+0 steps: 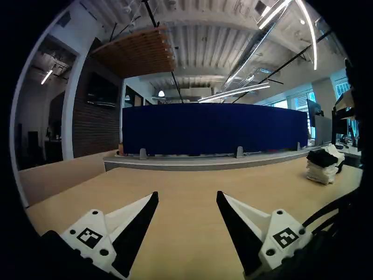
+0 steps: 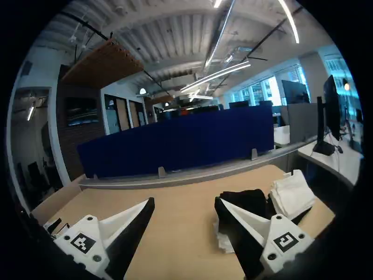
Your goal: Fold towel
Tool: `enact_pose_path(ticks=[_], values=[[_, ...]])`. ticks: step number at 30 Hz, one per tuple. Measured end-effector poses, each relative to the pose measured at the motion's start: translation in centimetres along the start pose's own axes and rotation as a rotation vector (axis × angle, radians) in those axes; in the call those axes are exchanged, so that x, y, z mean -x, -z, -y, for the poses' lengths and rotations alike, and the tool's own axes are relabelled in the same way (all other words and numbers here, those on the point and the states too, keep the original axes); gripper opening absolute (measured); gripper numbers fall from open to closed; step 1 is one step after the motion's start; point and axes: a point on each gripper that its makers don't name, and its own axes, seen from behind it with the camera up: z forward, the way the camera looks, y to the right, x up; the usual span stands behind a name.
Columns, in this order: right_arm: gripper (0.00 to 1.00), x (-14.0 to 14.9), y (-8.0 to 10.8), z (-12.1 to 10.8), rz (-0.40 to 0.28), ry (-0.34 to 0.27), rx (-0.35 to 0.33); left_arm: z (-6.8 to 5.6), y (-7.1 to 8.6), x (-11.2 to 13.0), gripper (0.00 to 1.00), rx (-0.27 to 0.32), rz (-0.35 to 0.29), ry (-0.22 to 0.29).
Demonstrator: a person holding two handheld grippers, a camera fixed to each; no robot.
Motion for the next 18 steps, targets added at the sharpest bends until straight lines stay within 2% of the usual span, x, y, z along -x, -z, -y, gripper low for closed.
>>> enact_pose_path(ticks=[9,18], values=[[1.0,0.0,0.0,-0.2,-0.017,0.005,-0.017,-0.3,0.5,-0.3,0.93,0.02,-0.015,0.004],[1.0,-1.7,0.5,-1.3,-0.112,0.065,-0.024,-0.3,0.6,-0.3,0.93,0.019,-0.016,0.002]])
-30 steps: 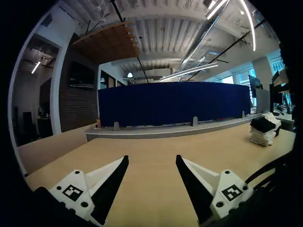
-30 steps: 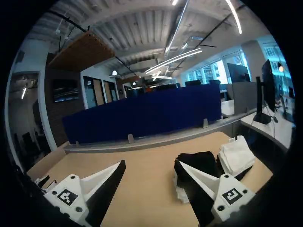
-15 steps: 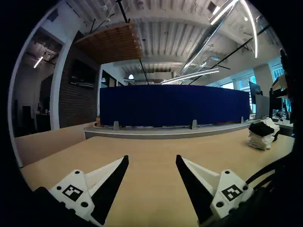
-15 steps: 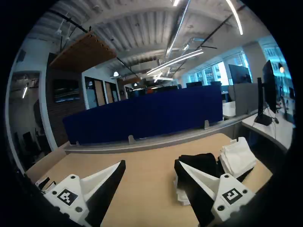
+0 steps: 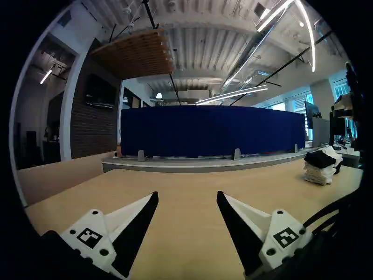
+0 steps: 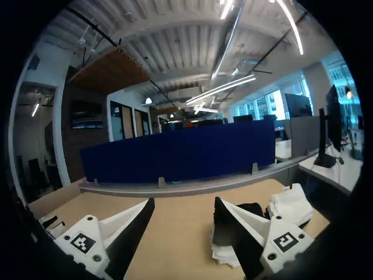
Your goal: Fold towel
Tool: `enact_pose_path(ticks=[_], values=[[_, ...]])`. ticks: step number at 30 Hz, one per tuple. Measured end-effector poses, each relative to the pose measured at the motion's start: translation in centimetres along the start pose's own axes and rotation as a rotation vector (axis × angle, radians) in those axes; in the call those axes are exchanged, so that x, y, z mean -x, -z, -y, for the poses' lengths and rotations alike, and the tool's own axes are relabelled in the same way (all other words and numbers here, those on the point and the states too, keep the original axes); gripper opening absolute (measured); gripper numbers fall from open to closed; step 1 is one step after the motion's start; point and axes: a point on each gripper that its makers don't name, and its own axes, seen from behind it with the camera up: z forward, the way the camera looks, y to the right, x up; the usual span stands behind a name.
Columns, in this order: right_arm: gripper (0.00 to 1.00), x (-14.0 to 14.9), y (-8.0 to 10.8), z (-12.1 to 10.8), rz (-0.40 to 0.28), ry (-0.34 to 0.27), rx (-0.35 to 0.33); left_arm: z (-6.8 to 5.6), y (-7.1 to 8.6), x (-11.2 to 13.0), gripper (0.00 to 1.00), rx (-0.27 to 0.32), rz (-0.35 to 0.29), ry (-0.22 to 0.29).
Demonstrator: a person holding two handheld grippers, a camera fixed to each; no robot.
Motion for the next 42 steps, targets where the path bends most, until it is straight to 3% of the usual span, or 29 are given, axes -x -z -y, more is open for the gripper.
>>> enact_pose_path(ticks=[4,9,15,21,33,42], values=[[1.0,0.9,0.4,-1.9,-0.032,0.024,0.034,0.0,0.0,0.0,0.93,0.0,0.0,0.0],[1.0,4.8,1.2,-4.0,-0.019,0.032,0.073,0.0,0.1,0.0,0.93,0.0,0.0,0.0],[1.0,9.5,2.0,-5.5,-0.015,-0.035,0.103,0.0,0.1,0.0,0.93,0.0,0.0,0.0],[1.0,12.3,1.7,-6.6,-0.037,-0.089,0.122,0.0,0.1,0.0,0.93,0.0,0.0,0.0],[1.0,14.4,0.7,-7.4,-0.053,-0.101,0.123,0.0,0.2,-0.1,0.93,0.0,0.0,0.0],[1.0,14.3,1.0,-5.9,-0.074,-0.024,0.104,-0.1,0.1,0.0,0.92,0.0,0.0,0.0]])
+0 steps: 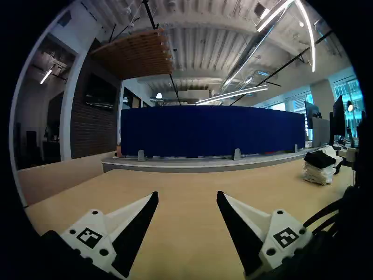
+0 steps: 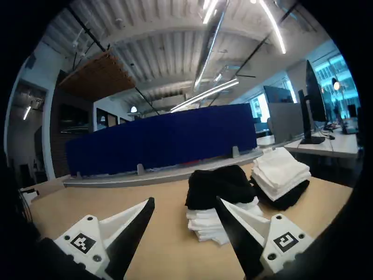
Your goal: Fold towel
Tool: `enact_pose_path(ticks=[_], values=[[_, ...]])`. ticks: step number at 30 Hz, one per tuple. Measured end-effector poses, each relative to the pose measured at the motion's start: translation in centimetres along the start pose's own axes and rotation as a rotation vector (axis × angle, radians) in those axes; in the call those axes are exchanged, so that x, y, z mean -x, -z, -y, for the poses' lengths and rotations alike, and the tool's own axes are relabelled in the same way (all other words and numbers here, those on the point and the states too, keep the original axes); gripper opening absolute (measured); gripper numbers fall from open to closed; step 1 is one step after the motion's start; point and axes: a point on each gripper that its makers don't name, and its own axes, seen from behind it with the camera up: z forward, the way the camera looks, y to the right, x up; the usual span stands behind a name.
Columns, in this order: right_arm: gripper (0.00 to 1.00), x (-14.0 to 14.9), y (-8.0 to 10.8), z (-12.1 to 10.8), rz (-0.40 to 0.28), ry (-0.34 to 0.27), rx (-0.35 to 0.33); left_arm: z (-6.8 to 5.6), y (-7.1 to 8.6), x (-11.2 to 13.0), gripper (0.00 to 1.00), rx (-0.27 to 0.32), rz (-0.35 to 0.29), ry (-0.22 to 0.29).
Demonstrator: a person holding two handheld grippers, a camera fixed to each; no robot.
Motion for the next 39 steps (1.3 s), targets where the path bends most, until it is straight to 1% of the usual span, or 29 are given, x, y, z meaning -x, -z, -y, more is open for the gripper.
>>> enact_pose_path(ticks=[6,15,21,39], values=[[1.0,0.7,0.2,1.0,0.002,0.077,-0.008,0.0,0.0,0.0,0.92,0.0,0.0,0.0],[1.0,1.2,0.0,1.5,-0.001,0.145,0.006,0.1,0.0,0.0,0.93,0.0,0.0,0.0],[1.0,1.1,-0.1,1.1,-0.001,0.154,0.03,0.1,0.0,-0.1,0.93,0.0,0.0,-0.001],[1.0,1.2,0.0,1.2,-0.002,0.154,0.029,0.1,0.1,0.1,0.93,0.0,0.0,0.0]])
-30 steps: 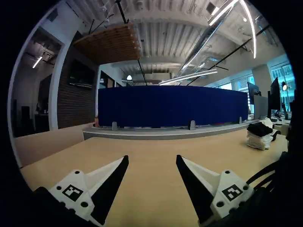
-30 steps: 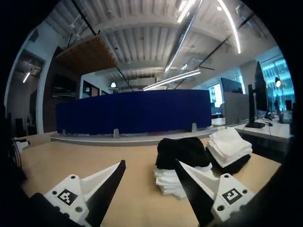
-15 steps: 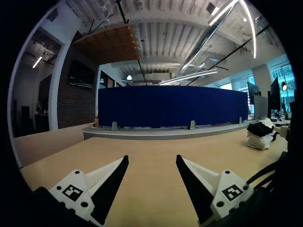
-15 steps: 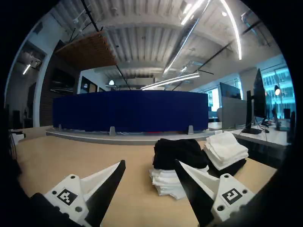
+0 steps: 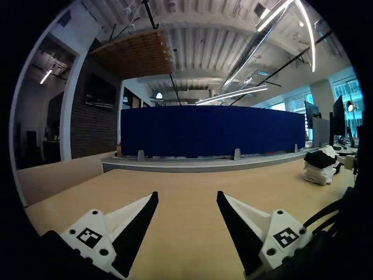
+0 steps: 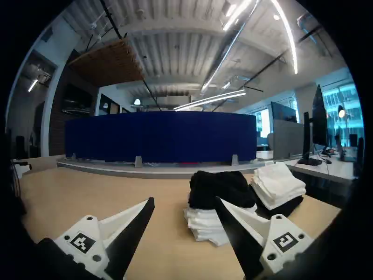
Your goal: Fold towel
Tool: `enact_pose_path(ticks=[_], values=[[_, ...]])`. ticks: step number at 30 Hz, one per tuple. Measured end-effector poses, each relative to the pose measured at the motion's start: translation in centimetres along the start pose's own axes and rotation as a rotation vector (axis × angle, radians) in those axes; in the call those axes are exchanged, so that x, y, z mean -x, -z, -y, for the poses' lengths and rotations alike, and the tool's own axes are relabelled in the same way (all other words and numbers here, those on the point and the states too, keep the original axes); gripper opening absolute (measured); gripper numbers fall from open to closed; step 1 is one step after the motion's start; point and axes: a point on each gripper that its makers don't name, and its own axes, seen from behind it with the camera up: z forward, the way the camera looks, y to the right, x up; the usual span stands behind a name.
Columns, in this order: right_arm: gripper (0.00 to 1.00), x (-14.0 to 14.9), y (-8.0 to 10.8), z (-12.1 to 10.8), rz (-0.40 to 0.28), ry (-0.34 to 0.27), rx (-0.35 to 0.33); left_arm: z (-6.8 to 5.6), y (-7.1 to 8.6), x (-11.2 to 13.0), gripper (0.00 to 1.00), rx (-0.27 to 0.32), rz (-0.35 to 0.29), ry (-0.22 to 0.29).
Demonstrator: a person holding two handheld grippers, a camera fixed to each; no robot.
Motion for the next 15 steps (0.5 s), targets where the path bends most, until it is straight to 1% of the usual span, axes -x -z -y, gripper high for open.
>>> enact_pose_path(ticks=[15], values=[[1.0,-0.04,0.04,-0.01,0.0,0.0,0.0,0.03,-0.14,-0.01,0.93,0.0,0.0,0.0]])
